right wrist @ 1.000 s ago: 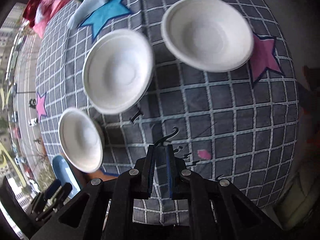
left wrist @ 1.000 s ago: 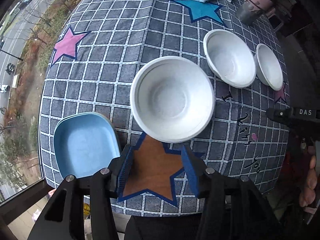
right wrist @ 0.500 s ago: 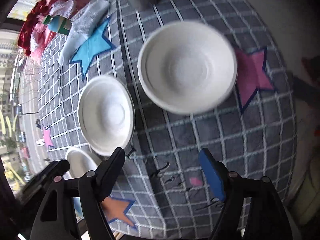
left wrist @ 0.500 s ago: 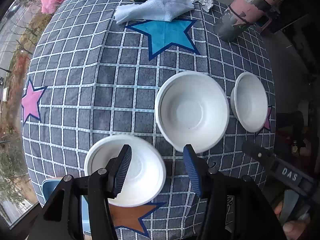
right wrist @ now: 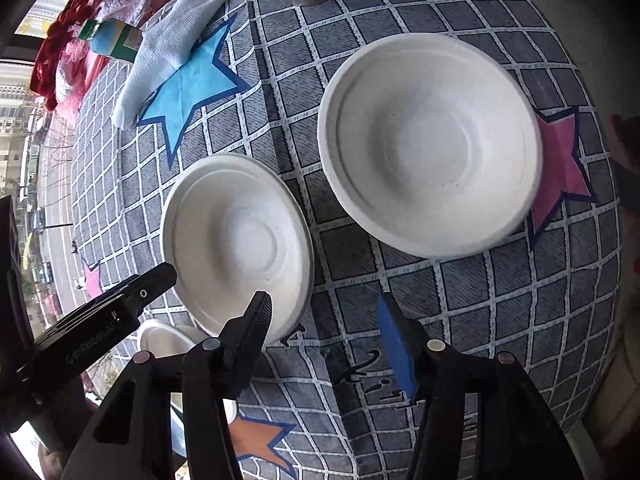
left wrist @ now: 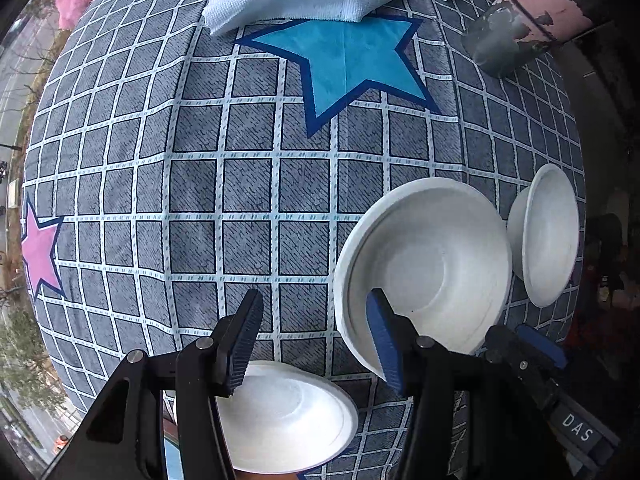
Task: Organize plates and bowls
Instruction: 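Lower the left tool to a large white bowl rim and close it, then lift the white bowl with the left tool and carry it toward the plate stack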
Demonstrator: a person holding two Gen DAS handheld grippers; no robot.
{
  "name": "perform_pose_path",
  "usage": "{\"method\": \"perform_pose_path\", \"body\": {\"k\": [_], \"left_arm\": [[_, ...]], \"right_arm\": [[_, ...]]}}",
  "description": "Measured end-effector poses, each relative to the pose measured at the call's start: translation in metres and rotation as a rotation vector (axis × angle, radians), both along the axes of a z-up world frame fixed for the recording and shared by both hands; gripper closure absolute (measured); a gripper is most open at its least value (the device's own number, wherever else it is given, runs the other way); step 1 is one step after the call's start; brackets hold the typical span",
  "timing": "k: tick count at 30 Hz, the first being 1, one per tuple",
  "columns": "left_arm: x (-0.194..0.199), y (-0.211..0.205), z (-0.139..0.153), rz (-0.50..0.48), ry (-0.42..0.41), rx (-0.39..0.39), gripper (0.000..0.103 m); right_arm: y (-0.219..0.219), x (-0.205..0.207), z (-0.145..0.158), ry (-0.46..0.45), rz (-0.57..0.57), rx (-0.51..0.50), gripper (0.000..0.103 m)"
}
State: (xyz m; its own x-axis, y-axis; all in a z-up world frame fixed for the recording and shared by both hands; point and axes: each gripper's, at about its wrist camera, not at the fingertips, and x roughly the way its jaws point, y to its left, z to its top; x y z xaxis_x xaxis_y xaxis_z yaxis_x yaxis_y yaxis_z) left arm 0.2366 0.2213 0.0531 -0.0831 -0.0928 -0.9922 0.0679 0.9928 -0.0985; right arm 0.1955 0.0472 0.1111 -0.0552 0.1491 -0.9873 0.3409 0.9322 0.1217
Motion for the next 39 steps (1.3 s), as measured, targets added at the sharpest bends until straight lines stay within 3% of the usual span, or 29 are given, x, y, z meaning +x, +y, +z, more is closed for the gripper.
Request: {"method": "perform_pose_path", "body": {"k": [6,7,9,12,19,31,39], "left_arm": [[0.016,-0.010,-0.015,-0.025,-0.007,0.006,0.048],[0.018,-0.011,-0.019,-0.026,0.003,-0.010,0.058],[0.020,-0.012,-0.030,-0.031,0.034,-0.025,0.071],[0.018,-0.016,-0.036,-0.052,0.049,-0.042,0.084],[-0.003,-0.019,-0.030,-0.044,0.043,-0.072,0.087],[-0.062,-0.011,0.021,-0.019,-0.037,0.006,0.086],[-0.107,0.011,0.047,0.059,-0.062,0.024,0.086]], "right_arm": [[0.008,0.011,-0.017,0.009,-0.006,-0.014,0.046],[0.011,0.013,-0.020,0.011,0.002,-0.015,0.050],[0.018,0.016,-0.027,0.025,0.023,-0.017,0.076],[0.026,0.017,-0.031,0.031,0.053,-0.036,0.088],[0.029,0.011,-0.026,0.013,0.080,-0.038,0.088],[0.038,-0.019,0.007,-0.002,0.112,0.035,0.088],[0.054,-0.036,0.016,-0.003,0.164,0.096,0.088]]}}
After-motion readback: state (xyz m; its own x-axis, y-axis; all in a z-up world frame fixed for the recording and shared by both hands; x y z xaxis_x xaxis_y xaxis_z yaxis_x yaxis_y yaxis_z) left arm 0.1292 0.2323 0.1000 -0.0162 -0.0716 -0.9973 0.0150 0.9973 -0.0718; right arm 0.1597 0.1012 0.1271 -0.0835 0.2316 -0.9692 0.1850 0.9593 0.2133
